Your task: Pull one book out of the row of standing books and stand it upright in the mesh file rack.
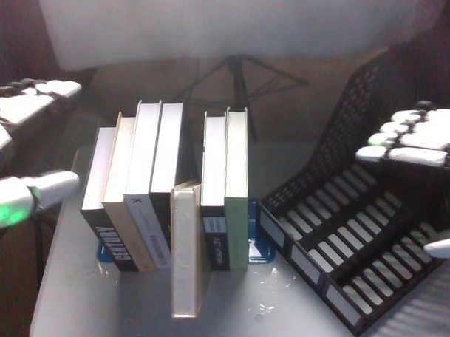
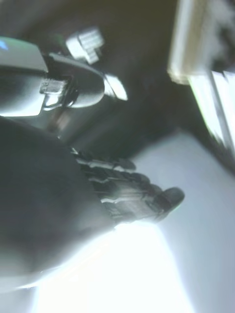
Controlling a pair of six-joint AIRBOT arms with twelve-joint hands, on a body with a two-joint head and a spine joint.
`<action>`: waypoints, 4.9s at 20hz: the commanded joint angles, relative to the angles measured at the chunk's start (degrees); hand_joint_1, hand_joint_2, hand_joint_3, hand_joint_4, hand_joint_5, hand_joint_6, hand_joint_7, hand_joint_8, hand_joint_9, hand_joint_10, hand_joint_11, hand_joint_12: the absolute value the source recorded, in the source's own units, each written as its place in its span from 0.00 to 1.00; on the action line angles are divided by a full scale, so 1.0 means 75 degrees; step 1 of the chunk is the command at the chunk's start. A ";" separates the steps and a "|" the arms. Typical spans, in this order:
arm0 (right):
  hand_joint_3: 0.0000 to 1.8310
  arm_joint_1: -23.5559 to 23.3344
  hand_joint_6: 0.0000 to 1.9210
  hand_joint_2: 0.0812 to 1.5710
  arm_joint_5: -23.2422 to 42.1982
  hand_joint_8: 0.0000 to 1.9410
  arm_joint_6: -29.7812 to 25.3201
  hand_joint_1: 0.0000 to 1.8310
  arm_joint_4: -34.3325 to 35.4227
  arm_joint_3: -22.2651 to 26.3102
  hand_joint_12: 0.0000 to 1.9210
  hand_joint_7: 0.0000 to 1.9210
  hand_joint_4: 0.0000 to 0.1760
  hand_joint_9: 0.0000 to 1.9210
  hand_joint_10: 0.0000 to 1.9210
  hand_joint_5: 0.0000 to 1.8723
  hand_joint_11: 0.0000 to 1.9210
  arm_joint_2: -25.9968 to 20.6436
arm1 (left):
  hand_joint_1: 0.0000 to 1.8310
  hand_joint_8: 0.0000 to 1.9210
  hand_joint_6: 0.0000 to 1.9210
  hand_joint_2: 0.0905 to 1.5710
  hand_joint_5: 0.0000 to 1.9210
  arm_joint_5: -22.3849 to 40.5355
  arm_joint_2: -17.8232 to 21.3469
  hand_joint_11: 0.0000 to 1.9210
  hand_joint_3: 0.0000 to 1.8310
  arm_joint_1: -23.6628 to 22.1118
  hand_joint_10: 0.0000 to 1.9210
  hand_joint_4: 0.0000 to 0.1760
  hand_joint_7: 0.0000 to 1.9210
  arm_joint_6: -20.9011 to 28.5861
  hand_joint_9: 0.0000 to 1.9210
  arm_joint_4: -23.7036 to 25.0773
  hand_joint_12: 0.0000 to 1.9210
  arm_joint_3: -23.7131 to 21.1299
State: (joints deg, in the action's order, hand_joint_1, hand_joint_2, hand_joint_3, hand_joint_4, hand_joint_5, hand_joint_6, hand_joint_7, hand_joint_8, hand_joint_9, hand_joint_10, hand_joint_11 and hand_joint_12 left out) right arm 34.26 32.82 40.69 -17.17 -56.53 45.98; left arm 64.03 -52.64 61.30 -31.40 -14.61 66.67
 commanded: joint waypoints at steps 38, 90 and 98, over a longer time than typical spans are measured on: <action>0.00 -0.3508 0.00 0.60 -0.1001 0.00 -0.4991 0.32 -0.8758 -0.1658 0.00 0.00 0.35 0.00 0.00 0.00 0.00 0.3958 | 0.30 0.00 0.00 0.82 0.06 0.0933 -0.0261 0.00 0.00 0.1782 0.00 0.00 0.00 0.0571 0.00 -0.2826 0.35 0.0468; 0.00 -0.2474 0.00 0.62 -0.2671 0.00 -0.4434 0.52 -0.9809 -0.3073 0.00 0.00 0.56 0.00 0.00 0.01 0.00 0.6149 | 0.31 0.00 0.00 0.76 0.05 0.1353 -0.0227 0.00 0.00 0.2063 0.00 0.17 0.00 0.0806 0.00 -0.2949 0.20 0.0432; 0.00 -0.2408 0.01 0.62 -0.2963 0.00 -0.4434 0.58 -0.9929 -0.3337 0.00 0.00 0.55 0.00 0.00 0.02 0.00 0.6353 | 0.32 0.00 0.00 0.73 0.05 0.1387 -0.0233 0.00 0.00 0.2063 0.00 0.11 0.00 0.0814 0.00 -0.2953 0.19 0.0431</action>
State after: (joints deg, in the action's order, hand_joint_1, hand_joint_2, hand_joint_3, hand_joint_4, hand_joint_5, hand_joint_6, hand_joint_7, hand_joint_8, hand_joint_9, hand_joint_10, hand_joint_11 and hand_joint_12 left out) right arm 15.86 10.55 7.40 -92.16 -81.60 94.04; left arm 67.37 -54.83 76.66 -25.63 -35.44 69.45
